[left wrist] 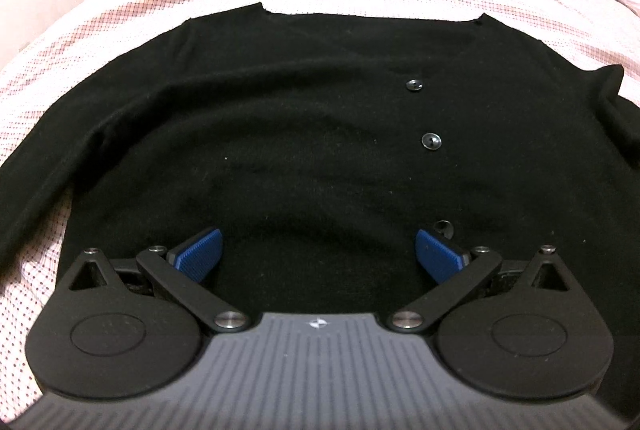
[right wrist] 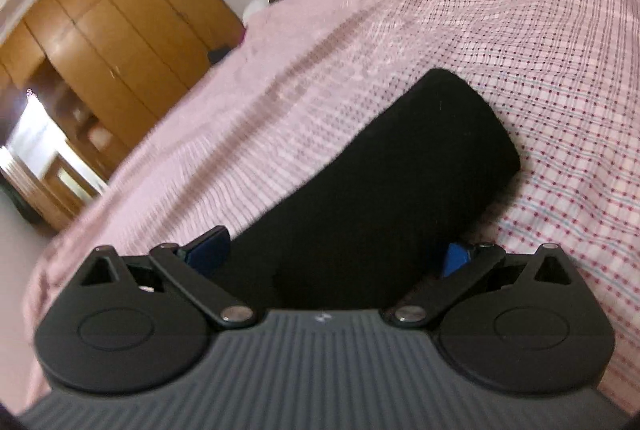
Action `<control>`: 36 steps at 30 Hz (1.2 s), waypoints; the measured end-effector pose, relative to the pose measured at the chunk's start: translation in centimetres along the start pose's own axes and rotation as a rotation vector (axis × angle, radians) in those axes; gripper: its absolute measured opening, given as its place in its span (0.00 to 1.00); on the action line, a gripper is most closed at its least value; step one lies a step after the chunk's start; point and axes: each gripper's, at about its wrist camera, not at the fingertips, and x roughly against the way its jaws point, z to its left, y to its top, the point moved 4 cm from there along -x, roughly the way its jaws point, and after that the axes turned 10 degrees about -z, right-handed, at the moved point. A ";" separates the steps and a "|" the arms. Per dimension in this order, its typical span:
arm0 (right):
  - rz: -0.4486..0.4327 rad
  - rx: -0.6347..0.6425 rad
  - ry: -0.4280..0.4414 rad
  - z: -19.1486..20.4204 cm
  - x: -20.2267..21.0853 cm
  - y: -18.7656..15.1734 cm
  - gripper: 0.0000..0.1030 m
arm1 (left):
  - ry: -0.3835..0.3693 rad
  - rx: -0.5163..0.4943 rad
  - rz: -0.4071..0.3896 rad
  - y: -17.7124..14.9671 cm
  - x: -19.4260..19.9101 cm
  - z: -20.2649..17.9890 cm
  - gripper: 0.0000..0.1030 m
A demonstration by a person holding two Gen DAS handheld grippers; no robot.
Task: Fold small clothes
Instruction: 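Lower the right gripper onto a cardigan sleeve and close on it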
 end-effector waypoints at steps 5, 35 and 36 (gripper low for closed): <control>-0.017 -0.034 -0.012 -0.3 0.1 0.2 0.90 | 0.009 -0.001 -0.006 -0.1 0.0 -0.1 1.00; -0.185 -0.007 -0.099 -3.5 4.0 5.5 0.07 | -0.010 0.011 -0.013 0.1 1.1 0.4 1.00; -0.187 -0.002 -0.079 -2.8 4.2 5.5 0.07 | -0.013 0.011 -0.014 0.3 1.3 0.5 1.00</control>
